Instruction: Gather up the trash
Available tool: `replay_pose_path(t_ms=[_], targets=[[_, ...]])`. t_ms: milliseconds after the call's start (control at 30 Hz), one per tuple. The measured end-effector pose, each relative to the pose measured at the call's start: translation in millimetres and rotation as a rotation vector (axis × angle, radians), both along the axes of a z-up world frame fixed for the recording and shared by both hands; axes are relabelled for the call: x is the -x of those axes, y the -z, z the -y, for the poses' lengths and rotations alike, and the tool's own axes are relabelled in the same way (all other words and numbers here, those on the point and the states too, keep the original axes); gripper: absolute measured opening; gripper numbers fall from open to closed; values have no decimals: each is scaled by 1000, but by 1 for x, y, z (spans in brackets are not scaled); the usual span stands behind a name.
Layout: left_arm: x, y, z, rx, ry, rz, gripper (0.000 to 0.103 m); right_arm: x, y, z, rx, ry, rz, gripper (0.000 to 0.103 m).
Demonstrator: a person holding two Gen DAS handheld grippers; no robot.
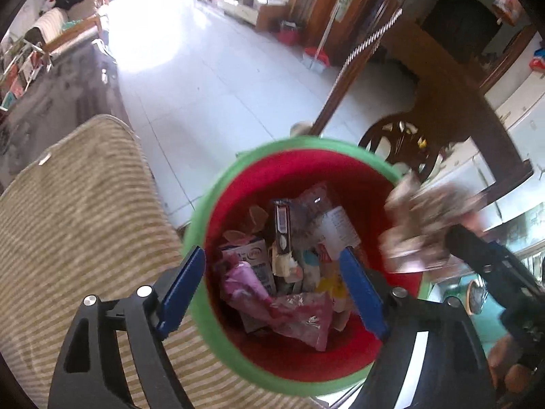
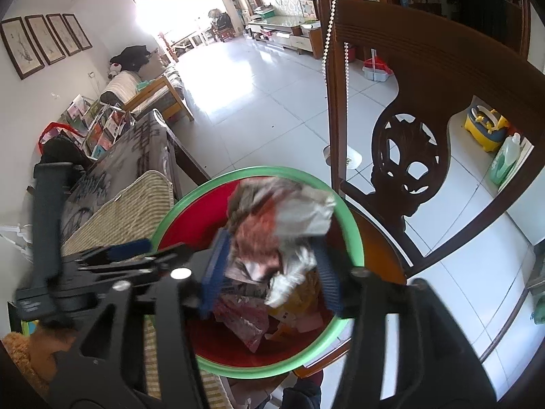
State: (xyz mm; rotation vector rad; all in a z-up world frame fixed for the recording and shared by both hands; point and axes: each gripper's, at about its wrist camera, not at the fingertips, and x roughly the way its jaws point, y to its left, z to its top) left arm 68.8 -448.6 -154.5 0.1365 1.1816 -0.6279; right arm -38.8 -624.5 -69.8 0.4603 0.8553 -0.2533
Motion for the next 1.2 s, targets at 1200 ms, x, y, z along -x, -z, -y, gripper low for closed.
replay_pose_path(t_ms=[1200], targets=[[92,-191,-367,157,-430,855,95,19,-133,-330,318,29,617,98]])
